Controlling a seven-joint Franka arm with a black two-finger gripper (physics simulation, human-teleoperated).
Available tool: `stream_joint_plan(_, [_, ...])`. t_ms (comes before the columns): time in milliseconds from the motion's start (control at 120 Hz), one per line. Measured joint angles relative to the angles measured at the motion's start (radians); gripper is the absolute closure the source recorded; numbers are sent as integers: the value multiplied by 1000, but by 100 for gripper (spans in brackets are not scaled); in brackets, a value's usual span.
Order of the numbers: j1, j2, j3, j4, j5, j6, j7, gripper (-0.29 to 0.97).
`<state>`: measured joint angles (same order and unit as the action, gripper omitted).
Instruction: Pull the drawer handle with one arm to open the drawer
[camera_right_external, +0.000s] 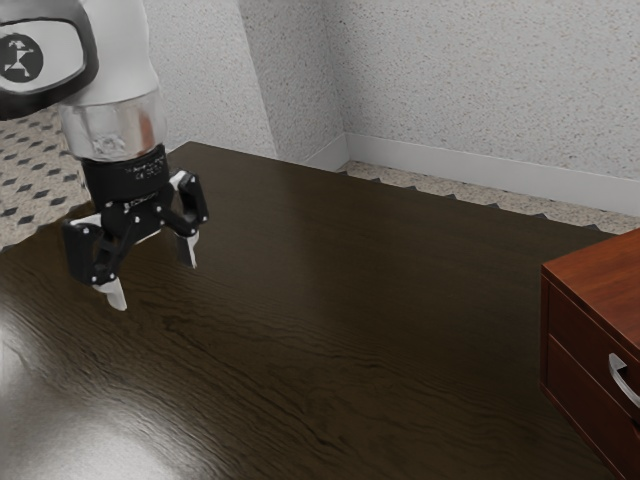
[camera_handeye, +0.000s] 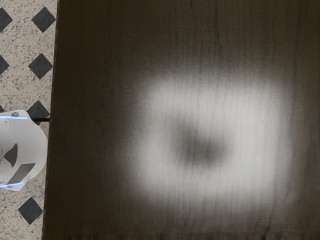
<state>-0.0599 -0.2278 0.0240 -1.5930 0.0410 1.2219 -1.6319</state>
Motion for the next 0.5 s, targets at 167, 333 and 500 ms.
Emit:
stream_joint_plan(167, [-73,5,1,-28,-43,132,-21,0])
stream_joint_plan(333, [-365,37,107,-54,-49,203,-48,0])
stream_joint_plan(500, [-566,-18,193,-238,-55,396,-65,0])
